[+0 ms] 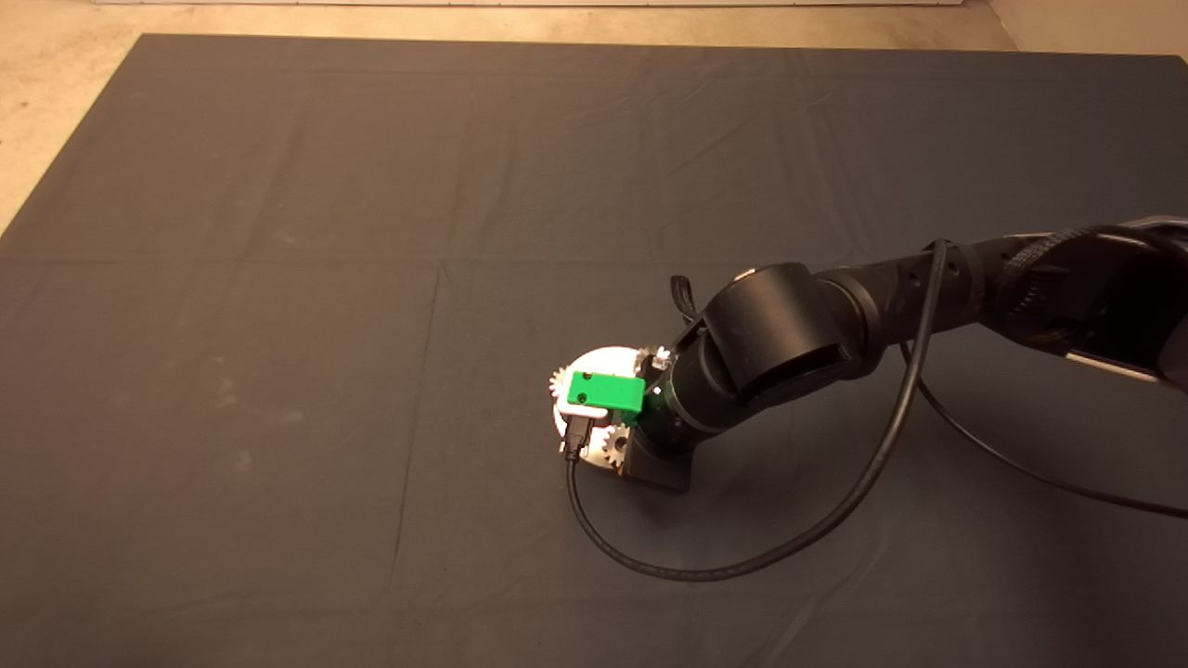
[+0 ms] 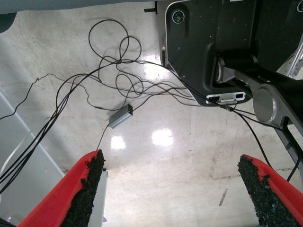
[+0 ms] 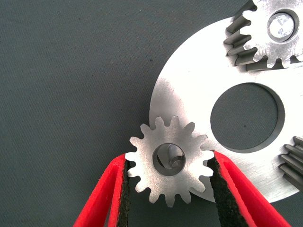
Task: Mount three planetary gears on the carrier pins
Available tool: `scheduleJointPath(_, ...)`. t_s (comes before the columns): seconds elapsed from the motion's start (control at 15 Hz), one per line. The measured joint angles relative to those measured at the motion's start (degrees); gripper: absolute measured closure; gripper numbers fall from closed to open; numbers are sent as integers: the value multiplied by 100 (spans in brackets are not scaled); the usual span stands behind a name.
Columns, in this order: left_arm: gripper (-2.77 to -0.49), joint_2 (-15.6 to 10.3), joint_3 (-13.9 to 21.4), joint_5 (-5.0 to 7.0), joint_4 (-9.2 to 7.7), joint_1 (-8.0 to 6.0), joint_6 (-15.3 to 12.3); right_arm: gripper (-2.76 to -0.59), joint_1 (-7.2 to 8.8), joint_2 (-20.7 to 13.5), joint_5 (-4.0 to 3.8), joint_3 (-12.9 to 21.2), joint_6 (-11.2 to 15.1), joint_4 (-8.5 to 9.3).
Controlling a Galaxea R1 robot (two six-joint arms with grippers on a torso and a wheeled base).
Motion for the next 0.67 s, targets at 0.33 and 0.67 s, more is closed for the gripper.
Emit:
scheduleJointPath(0.33, -202, -13, 0, 2, 0, 0, 0, -103, 26, -58, -95, 44, -1, 9)
scheduleJointPath(0.67, -202, -13, 0, 2, 2, 0, 0, -102, 33, -64, -146, 74, -1, 6)
